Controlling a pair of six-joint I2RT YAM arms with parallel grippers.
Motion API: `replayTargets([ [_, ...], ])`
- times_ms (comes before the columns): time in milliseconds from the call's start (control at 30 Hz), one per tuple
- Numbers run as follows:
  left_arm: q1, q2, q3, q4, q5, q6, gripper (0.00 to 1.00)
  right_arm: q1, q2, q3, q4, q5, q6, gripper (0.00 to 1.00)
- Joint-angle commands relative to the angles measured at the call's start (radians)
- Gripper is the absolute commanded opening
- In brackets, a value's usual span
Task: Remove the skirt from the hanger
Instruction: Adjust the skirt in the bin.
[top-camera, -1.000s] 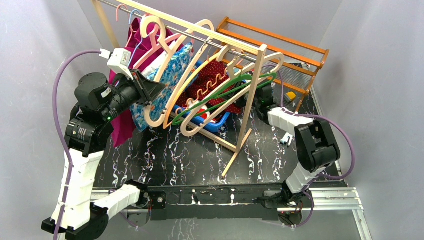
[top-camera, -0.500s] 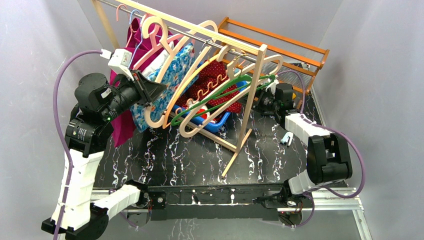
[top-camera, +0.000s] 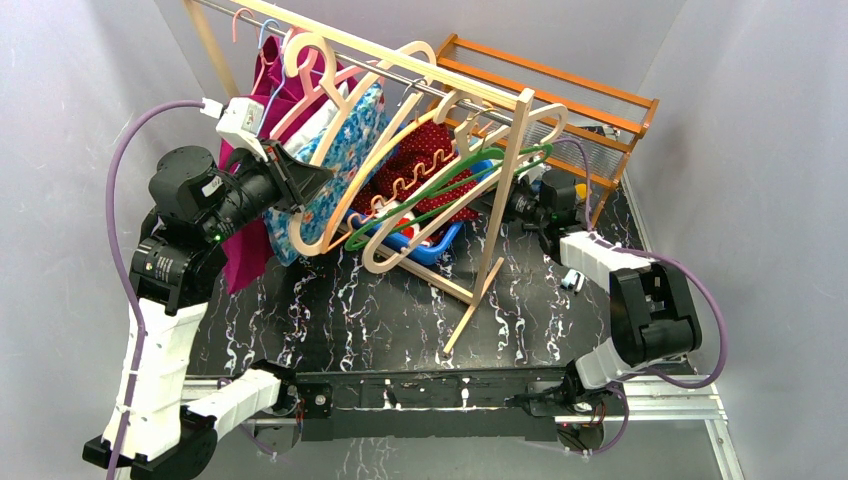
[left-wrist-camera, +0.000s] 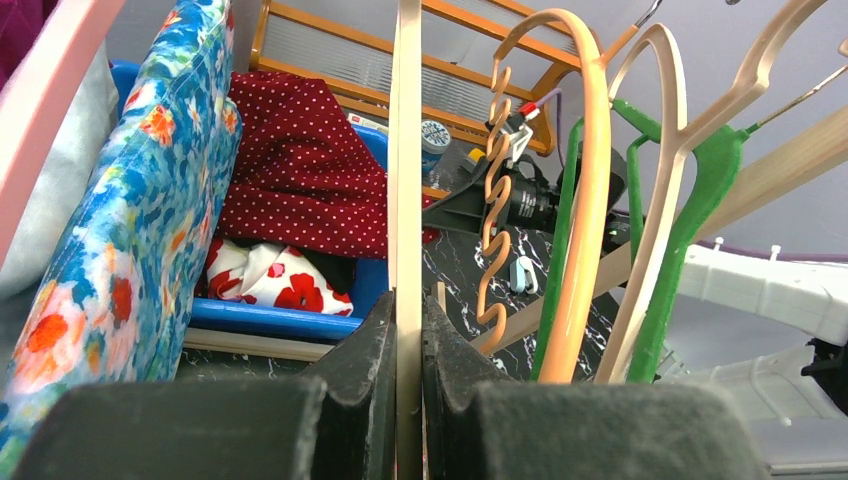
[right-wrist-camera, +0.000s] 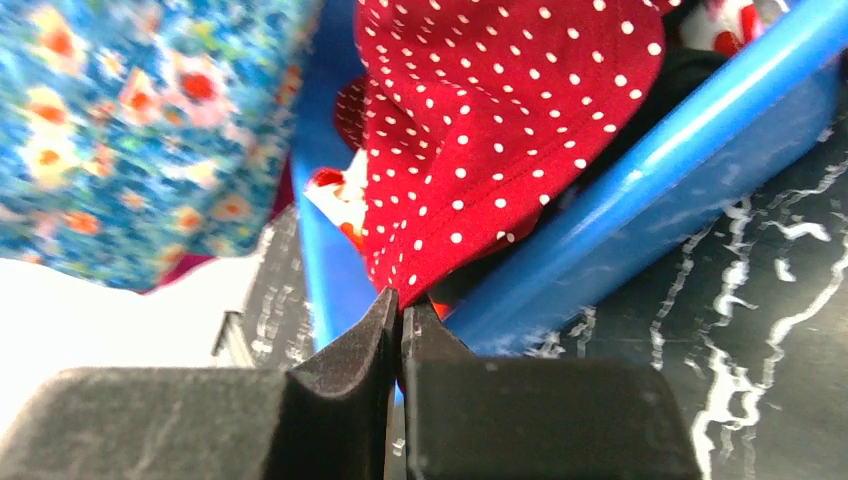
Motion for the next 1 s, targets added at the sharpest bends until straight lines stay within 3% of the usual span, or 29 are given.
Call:
replayTargets([
  [0, 0.004, -0.013, 0.031, 0.0, 0.019, 0.009, 0.0, 0.024, -0.039, 0.04, 0.14, 0.038, 0.302, 0.07],
  [167, 0.004, -0.016, 0.021, 0.013, 0.029, -0.004, 0.0, 0.109, 0.115, 0.109, 0.253, 0.146, 0.291, 0.04],
  [267, 0.003, -0.024, 0.023, 0.008, 0.025, -0.002, 0.0, 0.179, 0.18, 0.081, 0.285, 0.36, 0.279, 0.04],
  [400, 0.004, -0.028, 0.038, -0.007, 0.002, 0.004, 0.0, 0.201, 0.266, 0.031, 0.337, 0.53, 0.291, 0.03],
  [567, 0.004, -0.032, 0.042, -0.016, -0.016, 0.006, 0.0, 0.217, 0.193, -0.049, 0.147, 0.781, 0.242, 0.05],
  [633, 0.003, -0.036, 0.033, -0.012, -0.021, 0.004, 0.0, 0.211, 0.142, -0.081, 0.046, 0.848, 0.236, 0.1],
  [700, 0.004, -0.035, 0.028, -0.004, -0.014, -0.002, 0.0, 0.187, 0.118, -0.085, -0.058, 0.858, 0.217, 0.12],
  [833, 0.004, -0.027, 0.027, 0.008, 0.001, -0.004, 0.0, 0.117, 0.097, -0.098, -0.146, 0.728, 0.112, 0.17],
  [967, 0.003, -0.023, 0.02, 0.021, 0.008, -0.007, 0.0, 0.056, 0.118, -0.061, -0.17, 0.456, -0.052, 0.38],
])
